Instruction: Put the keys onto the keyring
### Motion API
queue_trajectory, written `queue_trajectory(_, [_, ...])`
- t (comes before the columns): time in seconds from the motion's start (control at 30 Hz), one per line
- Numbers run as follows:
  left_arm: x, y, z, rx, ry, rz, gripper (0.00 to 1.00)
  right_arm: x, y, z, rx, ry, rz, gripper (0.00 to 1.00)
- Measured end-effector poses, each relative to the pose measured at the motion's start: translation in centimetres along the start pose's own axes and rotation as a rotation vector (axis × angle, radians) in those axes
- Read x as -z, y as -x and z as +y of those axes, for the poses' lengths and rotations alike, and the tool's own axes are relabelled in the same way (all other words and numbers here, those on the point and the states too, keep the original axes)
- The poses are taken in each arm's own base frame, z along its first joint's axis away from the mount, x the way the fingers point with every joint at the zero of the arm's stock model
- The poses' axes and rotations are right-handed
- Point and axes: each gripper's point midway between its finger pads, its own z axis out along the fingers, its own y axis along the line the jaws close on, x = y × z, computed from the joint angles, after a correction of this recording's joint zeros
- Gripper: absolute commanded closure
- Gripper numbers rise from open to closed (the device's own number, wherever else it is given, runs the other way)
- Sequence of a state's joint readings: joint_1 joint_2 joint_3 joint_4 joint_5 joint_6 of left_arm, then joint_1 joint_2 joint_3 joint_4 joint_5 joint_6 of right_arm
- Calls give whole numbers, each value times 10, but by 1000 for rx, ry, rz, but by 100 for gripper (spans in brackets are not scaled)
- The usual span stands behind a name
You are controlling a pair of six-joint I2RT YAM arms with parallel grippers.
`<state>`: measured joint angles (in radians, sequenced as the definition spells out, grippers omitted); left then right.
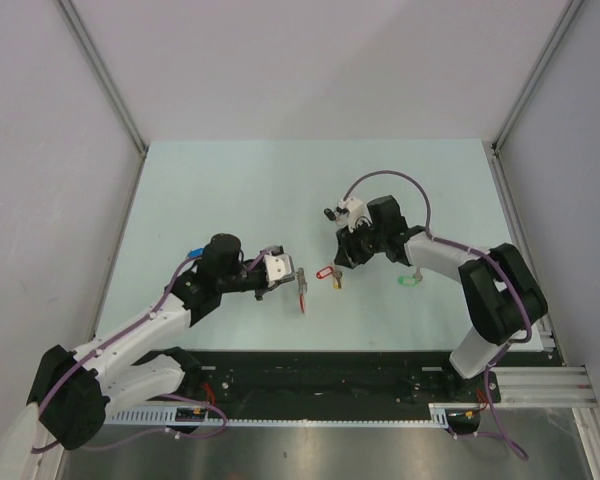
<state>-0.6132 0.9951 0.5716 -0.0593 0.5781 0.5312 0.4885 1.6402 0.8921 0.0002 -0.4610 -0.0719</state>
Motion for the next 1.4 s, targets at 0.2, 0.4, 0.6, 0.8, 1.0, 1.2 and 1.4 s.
queue_trajectory(0.2, [0,0,0,2,-2,3,100,-5,-16,-8,47,30,127,55])
queue_trajectory(0.4, [-1,0,0,4,-4,5,100,-6,-40,-6,66,76,238,55])
queue_trajectory(0.6, [-1,0,1,6,-5,6,99,-6,-37,-3,140,108,260,55])
queue_trajectory(0.8, [-1,0,1,6,-5,7,100,-14,-33,-1,203,140,271,56])
queue_trajectory(1.0, [-1,0,1,6,-5,7,99,-18,-40,-1,229,163,308,63])
queue_trajectory(1.2, [-2,1,2,7,-6,9,100,-19,-42,0,244,173,323,74])
queue_trajectory(1.4, [-2,1,2,9,-8,10,100,-18,-45,1,246,183,333,89])
